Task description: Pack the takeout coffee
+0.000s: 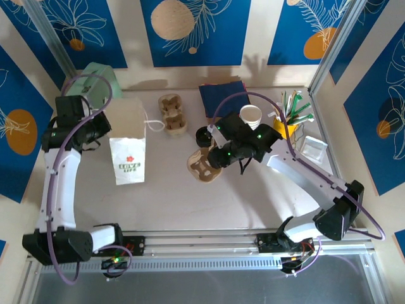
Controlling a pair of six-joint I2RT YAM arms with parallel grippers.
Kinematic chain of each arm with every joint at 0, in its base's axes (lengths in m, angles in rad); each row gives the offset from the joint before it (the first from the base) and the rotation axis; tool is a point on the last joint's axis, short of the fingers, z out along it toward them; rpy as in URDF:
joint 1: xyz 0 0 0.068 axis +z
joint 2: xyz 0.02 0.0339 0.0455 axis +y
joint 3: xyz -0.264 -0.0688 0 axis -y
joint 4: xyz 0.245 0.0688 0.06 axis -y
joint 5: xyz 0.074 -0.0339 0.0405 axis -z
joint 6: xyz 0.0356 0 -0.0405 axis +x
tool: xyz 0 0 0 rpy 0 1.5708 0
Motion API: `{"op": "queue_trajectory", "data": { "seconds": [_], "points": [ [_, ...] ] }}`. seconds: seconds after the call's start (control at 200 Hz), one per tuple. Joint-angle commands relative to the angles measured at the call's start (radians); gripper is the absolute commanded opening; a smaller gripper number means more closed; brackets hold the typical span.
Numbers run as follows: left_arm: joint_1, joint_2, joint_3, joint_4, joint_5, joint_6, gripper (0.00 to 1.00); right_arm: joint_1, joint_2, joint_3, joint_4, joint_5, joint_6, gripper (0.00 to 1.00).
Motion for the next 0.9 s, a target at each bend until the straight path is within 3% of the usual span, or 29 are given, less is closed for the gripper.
{"op": "queue_trajectory", "data": {
  "seconds": [0.0,0.2,0.37,0.895],
  "points": [
    [-0.02,-0.081,-0.046,-0.073,0.053,-0.053,0.04,0.006,-0.043,0.009,-0.038,-0.004,0.017,0.38],
    [-0.045,-0.183,-0.104,-0.104,0.132,-0.106,0.03,0.005,-0.082,0.012,-0.055,0.012,0.02,0.38],
    [-0.118,-0.237,-0.126,-0.104,0.157,-0.166,0.02,0.003,-0.114,0.029,-0.072,0.035,0.015,0.38],
    [-0.474,-0.326,-0.289,0.099,0.095,-0.393,0.01,0.002,-0.223,0.142,-0.142,0.103,-0.043,0.39]
  ]
}}
